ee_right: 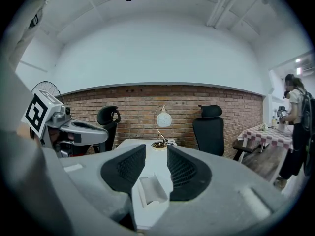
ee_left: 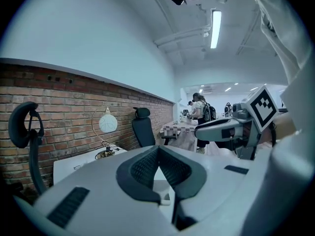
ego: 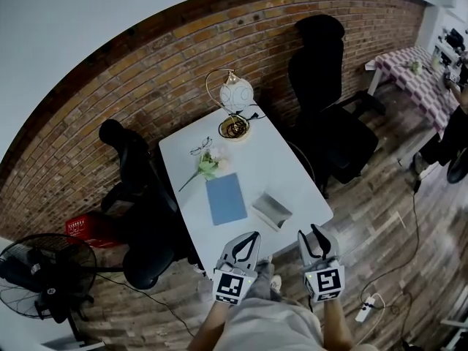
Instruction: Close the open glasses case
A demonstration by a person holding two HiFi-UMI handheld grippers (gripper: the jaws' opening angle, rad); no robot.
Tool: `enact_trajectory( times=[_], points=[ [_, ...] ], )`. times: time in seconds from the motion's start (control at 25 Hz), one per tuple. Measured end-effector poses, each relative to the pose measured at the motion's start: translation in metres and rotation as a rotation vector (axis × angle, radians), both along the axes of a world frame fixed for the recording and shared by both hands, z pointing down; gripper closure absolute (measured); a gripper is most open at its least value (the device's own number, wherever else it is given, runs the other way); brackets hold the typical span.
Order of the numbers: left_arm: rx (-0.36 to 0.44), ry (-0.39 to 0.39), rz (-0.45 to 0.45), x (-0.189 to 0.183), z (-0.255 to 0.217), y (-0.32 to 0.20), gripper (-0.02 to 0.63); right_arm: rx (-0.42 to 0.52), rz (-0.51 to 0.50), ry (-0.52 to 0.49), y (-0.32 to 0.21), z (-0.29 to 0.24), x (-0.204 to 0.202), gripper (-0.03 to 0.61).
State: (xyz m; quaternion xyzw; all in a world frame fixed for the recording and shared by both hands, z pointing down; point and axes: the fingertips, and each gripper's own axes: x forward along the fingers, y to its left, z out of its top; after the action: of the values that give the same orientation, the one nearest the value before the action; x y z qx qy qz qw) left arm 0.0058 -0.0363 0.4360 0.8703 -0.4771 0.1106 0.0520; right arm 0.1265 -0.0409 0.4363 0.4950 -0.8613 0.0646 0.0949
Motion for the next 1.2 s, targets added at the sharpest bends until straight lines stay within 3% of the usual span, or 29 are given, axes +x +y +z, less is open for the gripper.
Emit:
enact_trajectory(
  times=[1.2],
  points=[
    [-0.274,0.009,0.104,0.008,0.130,-0.095,0.611,-0.292,0.022,0.103,-0.100,0.133,-0.012,0.456]
  ],
)
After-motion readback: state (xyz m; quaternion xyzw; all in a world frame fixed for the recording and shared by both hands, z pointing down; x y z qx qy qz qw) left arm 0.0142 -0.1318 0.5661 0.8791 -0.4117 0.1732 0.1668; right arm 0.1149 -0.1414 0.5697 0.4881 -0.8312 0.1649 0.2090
